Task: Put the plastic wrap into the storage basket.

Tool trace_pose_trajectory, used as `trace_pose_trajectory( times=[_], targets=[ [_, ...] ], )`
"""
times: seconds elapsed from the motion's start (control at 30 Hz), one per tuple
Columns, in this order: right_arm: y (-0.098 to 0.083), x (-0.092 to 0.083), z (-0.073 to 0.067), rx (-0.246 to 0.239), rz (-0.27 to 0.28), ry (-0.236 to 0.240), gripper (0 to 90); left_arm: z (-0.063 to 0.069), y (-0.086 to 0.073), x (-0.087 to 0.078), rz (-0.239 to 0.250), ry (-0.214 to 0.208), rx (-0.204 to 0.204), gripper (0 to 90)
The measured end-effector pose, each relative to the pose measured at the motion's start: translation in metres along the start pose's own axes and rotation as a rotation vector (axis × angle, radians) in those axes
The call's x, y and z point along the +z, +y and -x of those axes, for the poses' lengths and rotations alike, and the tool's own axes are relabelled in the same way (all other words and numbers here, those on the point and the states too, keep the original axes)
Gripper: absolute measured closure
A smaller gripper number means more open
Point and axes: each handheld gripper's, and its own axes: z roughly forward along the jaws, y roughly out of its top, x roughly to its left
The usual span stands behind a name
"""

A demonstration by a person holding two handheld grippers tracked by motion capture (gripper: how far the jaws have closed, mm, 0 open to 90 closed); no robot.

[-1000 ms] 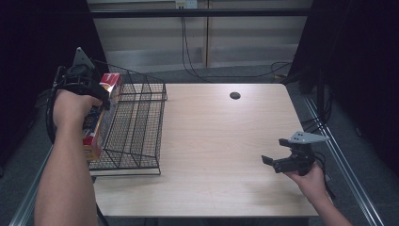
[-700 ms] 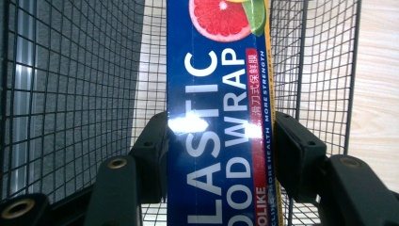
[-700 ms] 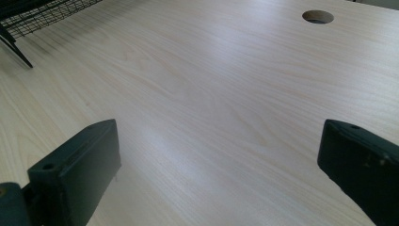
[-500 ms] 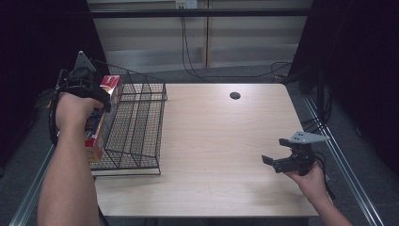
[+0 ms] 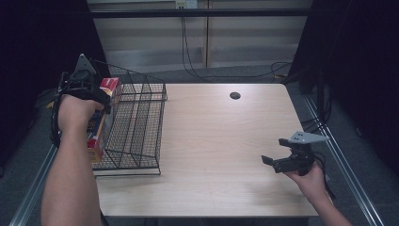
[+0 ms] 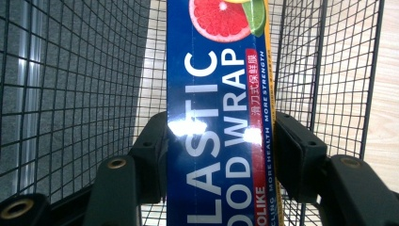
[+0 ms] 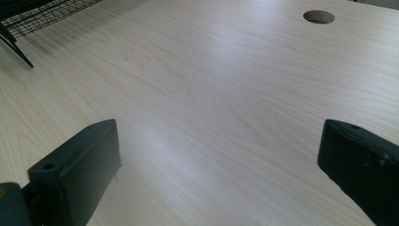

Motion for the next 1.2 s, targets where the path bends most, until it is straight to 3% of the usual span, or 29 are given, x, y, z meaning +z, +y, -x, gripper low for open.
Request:
trace_pose_trajectory(
  times=[0.53,0.6,0.97,1.03,1.2],
  targets=[
    [-0.001,0.001,0.000,0.001,-0.005,0.006,0.0,-0.003,0.003,0.007,-0.009,0.004,-0.022,44.1],
    [-0.001,0.001,0.000,-0.001,-0.007,0.005,0.0,-0.006,0.003,0.007,-0.014,-0.002,-0.002,44.0],
    [-0.001,0.001,0.000,-0.001,-0.007,0.006,0.0,-0.003,0.002,0.009,-0.010,0.005,-0.021,43.7],
    [-0.001,0.001,0.000,-0.003,-0.008,0.006,0.0,-0.005,0.003,0.009,-0.012,0.008,0.000,43.6],
    [-0.001,0.000,0.000,0.002,-0.001,0.000,0.0,-0.006,0.002,0.014,-0.024,0.003,-0.023,43.3]
  ],
)
